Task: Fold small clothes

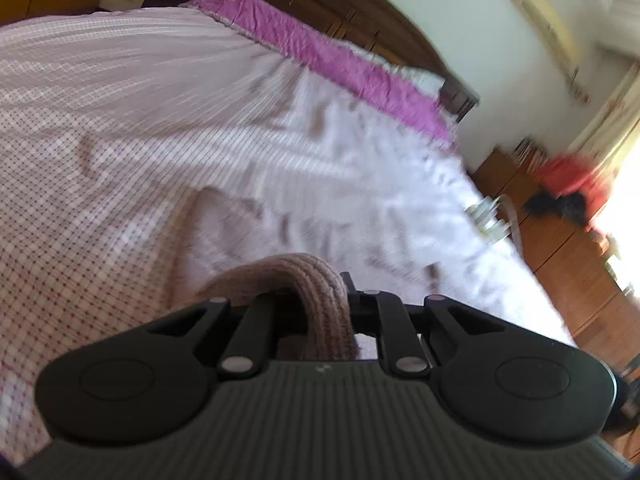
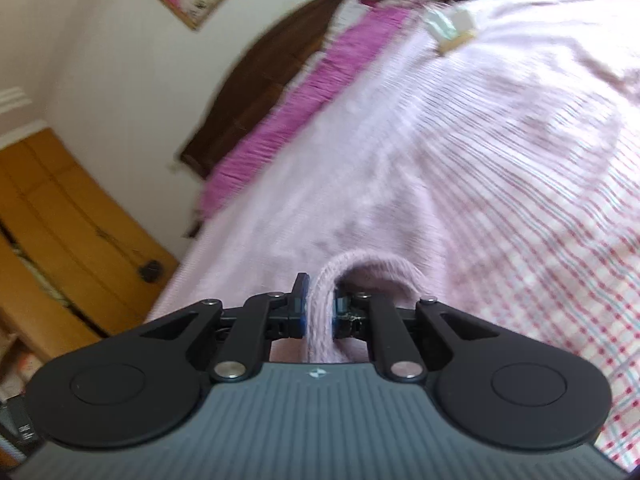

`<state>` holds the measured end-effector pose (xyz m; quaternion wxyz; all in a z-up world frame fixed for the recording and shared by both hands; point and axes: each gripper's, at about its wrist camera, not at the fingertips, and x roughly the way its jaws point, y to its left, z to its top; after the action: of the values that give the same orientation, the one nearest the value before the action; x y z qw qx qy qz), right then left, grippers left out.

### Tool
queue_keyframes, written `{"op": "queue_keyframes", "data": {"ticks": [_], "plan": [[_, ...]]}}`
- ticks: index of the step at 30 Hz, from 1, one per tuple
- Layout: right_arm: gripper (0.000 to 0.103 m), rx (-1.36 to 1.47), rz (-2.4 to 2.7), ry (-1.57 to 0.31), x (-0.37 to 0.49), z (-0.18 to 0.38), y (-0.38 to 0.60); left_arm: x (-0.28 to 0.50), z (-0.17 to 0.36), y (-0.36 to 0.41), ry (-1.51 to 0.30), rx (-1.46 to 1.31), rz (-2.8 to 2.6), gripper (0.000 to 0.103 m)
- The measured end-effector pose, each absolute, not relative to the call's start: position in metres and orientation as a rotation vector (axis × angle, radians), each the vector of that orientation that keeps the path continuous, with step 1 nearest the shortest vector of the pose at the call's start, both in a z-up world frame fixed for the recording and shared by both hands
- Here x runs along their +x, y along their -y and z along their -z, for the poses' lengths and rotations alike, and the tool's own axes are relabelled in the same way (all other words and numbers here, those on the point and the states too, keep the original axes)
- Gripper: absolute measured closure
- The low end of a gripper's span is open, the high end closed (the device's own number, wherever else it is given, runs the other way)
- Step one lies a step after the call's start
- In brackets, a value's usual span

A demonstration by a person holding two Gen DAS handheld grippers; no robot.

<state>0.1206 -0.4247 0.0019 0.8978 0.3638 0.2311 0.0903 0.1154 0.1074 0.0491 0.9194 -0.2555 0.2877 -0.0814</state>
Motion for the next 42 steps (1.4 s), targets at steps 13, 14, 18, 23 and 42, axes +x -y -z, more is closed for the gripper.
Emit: {"op": "queue_keyframes", "data": {"ticks": [13, 14, 18, 23, 42], "plan": [[0.072, 0.801, -0.156, -0.514, 0.115, 0.010, 0.435, 0.106, -0.034, -0.111, -0.634, -0.452, 0.093, 0.076], [0.064, 0.800, -0.152, -0.514, 0.109, 0.007, 0.437, 0.100, -0.037, -0.110, -0.626, -0.444, 0.083, 0.072], [0.046, 0.799, -0.148, -0.502, 0.089, -0.006, 0.442, 0.078, -0.047, -0.112, -0.594, -0.418, 0.053, 0.063], [0.041, 0.774, -0.130, -0.476, 0.056, -0.023, 0.443, 0.055, -0.057, -0.117, -0.583, -0.459, 0.068, 0.063], [0.037, 0.950, -0.230, -0.612, 0.036, 0.006, 0.417, 0.030, -0.042, -0.100, -0.643, -0.615, 0.163, 0.053]]}}
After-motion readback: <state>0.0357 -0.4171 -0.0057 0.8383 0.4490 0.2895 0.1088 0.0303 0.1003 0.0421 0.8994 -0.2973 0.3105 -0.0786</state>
